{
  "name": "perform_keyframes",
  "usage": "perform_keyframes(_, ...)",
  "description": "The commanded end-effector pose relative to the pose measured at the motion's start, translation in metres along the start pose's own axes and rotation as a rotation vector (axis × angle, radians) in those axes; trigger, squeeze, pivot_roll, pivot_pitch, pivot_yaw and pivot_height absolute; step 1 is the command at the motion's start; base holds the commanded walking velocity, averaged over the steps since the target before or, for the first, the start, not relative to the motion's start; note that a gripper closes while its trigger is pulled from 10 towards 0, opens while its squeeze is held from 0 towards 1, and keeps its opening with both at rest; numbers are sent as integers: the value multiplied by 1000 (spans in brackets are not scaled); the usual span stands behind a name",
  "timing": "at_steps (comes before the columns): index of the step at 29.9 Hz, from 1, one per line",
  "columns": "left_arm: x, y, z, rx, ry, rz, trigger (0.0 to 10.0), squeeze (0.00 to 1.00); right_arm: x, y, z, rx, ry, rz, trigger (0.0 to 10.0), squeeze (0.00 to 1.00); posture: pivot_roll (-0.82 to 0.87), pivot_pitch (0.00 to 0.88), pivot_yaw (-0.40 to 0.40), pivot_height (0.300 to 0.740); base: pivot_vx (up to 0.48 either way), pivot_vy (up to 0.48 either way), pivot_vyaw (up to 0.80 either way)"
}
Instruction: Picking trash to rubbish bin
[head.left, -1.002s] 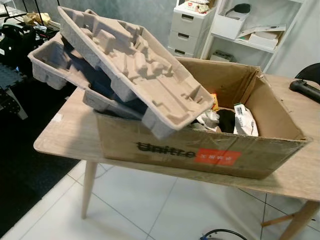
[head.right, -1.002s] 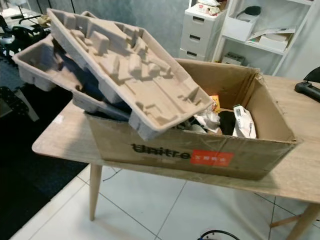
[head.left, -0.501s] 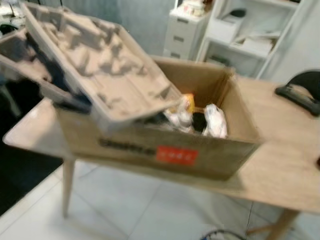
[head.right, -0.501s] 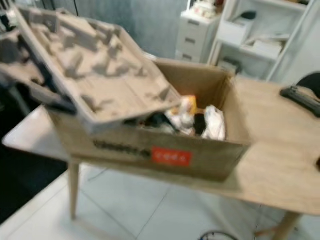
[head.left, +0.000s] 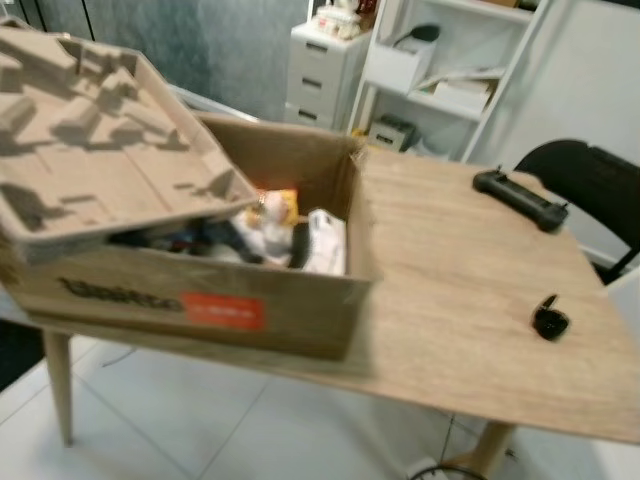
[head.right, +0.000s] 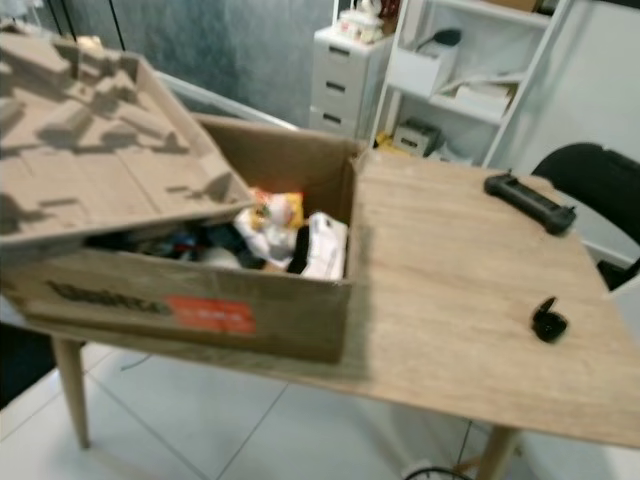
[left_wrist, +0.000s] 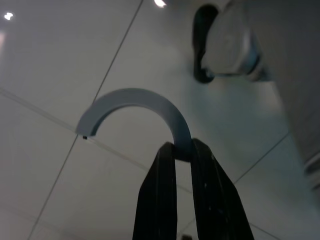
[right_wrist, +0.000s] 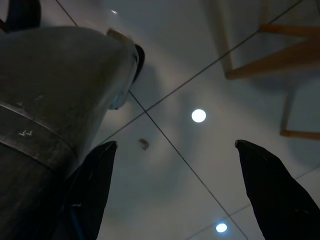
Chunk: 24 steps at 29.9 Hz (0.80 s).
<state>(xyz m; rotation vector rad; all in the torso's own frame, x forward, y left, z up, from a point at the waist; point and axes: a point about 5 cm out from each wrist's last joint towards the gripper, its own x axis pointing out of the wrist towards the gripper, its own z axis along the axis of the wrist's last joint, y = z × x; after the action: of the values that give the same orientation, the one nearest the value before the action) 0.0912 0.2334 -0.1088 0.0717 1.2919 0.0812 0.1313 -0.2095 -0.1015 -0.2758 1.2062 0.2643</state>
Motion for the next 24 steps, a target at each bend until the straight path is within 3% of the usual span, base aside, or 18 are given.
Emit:
perform_keyframes(1, 0, 2, -2, -35, 5, 21, 10000, 0, 1, 8, -2, 12, 6, 30, 10000, 0, 109, 80, -50, 740, 0, 0, 0)
perform_keyframes(8, -2, 18, 15, -89, -67, 90, 10000, 0, 1, 7, -4, 11, 10, 26, 10000, 0, 112, 83, -50, 740, 0, 0, 0)
perform_keyframes(11, -8, 42, 46, -200, -206, 192, 10000, 0, 1, 7, -6, 10, 13, 25, 10000, 0, 114, 86, -53, 740, 0, 0, 0)
perform_keyframes(12, -8, 42, 46, -200, -206, 192, 10000, 0, 1, 7, -6, 10, 13, 25, 10000, 0, 114, 86, -53, 740, 0, 0, 0)
perform_keyframes(15, -21, 80, 73, -395, -340, 356, 10000, 0, 0, 7, -7, 8, 16, 25, 10000, 0, 119, 86, -57, 740, 0, 0, 0)
perform_keyframes(16, -21, 80, 73, -395, -340, 356, 10000, 0, 0, 7, -7, 8, 16, 25, 10000, 0, 119, 86, -57, 740, 0, 0, 0)
perform_keyframes(20, -38, 117, 83, -551, -408, 552, 10000, 0, 0, 6, -7, 3, 17, 24, 10000, 0, 121, 85, -60, 740, 0, 0, 0)
perform_keyframes(22, -41, 123, 83, -584, -415, 588, 10000, 0, 0, 6, -7, 2, 17, 23, 10000, 0, 121, 85, -60, 740, 0, 0, 0)
perform_keyframes(24, -55, 147, 82, -845, -498, 685, 10000, 0, 0, 5, -6, 2, 14, 21, 10000, 0, 123, 83, -62, 740, 0, 0, 0)
